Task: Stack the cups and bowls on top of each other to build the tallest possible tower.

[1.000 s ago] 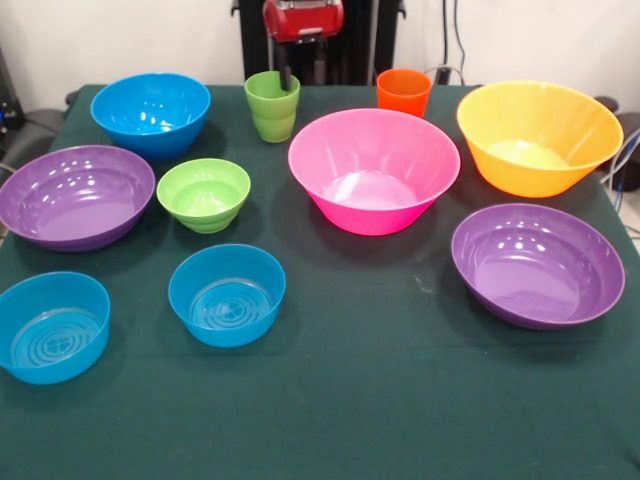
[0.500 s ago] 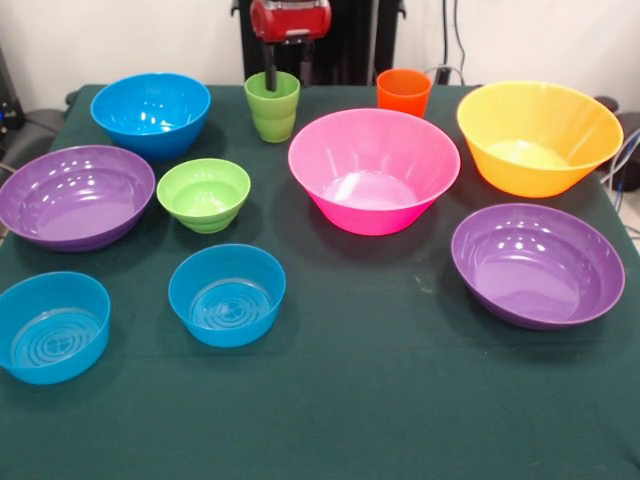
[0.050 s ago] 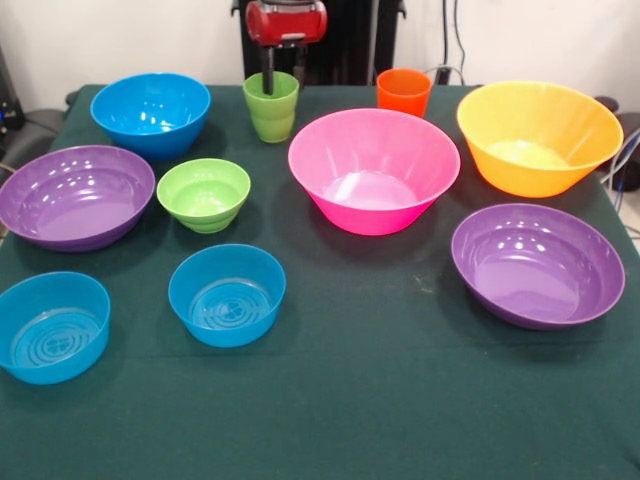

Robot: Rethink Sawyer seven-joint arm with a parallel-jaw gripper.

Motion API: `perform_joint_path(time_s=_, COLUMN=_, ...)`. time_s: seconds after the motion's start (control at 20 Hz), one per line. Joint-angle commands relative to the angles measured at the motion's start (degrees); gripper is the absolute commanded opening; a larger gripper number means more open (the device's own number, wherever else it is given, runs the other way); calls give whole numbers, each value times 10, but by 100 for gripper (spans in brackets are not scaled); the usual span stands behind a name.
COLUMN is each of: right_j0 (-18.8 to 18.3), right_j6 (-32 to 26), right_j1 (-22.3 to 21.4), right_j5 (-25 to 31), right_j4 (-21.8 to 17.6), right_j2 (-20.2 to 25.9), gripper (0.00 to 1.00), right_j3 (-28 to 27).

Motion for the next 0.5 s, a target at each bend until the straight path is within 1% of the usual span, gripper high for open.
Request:
perform_joint_path(time_s=0.05, right_j0=23, right_j6=78, right_j1=30, right_j5=-13, right_j4=40, right_j2=39, gripper=0, right_j3=-61)
perform_joint_path(time_s=0.5, right_j0=30, right_j6=84, right_j1=22, right_j5=0, right_j4=48, right_j2=44, gripper=0, right_j3=-52)
